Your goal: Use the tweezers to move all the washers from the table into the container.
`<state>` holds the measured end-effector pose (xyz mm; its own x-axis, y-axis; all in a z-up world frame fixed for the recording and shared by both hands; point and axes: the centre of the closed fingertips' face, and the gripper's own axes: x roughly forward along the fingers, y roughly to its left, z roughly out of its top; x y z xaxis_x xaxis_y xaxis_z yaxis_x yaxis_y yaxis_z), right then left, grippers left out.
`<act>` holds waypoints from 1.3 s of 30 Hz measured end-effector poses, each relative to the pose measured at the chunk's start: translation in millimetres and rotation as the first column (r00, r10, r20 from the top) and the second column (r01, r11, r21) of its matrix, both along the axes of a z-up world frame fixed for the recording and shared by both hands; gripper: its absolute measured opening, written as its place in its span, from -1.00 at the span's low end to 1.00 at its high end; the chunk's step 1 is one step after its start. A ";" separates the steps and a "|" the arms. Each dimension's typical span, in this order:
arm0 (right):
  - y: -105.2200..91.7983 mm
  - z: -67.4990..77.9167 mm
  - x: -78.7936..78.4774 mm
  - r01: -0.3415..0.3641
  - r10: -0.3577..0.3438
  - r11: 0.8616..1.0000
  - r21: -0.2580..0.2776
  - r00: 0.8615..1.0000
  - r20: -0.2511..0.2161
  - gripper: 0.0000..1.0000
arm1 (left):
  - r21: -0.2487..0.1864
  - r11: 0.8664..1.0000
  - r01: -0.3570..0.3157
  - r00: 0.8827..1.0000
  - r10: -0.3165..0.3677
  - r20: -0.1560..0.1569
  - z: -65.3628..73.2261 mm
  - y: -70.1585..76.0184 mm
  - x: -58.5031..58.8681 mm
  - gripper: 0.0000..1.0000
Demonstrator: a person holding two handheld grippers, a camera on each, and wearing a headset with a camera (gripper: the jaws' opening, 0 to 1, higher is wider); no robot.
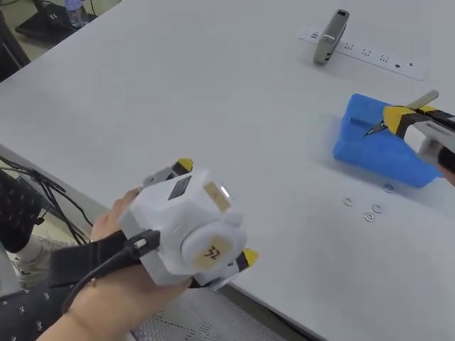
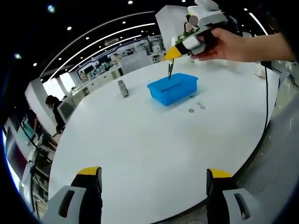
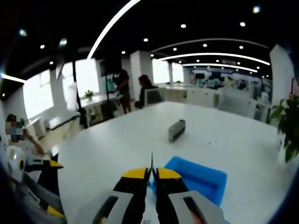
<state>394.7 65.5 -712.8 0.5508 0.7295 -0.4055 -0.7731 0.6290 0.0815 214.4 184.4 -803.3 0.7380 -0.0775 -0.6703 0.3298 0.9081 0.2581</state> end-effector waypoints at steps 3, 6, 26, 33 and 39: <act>-6.5 -1.0 -10.0 0.014 -0.013 1.000 0.007 1.000 -0.020 -0.95 | 0.002 1.000 0.001 1.000 -0.001 0.002 0.3 0.0 0.3 0.91; -8.3 -8.3 -16.8 0.021 -0.021 1.000 -0.003 0.999 -0.037 -0.95 | 0.003 1.000 -0.006 1.000 0.005 0.009 1.7 1.1 1.1 0.92; -19.9 -70.0 -39.8 -0.011 -0.004 0.988 -0.152 0.995 -0.097 -0.94 | -0.006 1.000 -0.005 1.000 0.005 0.009 1.9 0.0 0.8 0.89; -20.0 -79.1 -37.0 -0.028 0.011 0.984 -0.174 0.995 -0.099 -0.94 | 0.000 1.000 -0.003 1.000 0.003 0.001 0.6 0.2 0.0 0.88; -20.8 -87.4 -33.1 -0.020 0.000 0.983 -0.182 0.994 -0.109 -0.94 | -0.001 1.000 -0.003 1.000 0.003 -0.002 -0.2 0.2 -0.2 0.87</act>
<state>361.6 44.7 -800.2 0.4896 0.6433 -0.5886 -0.7724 0.6332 0.0495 214.1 184.6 -803.5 0.7366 -0.0759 -0.6721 0.3279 0.9091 0.2568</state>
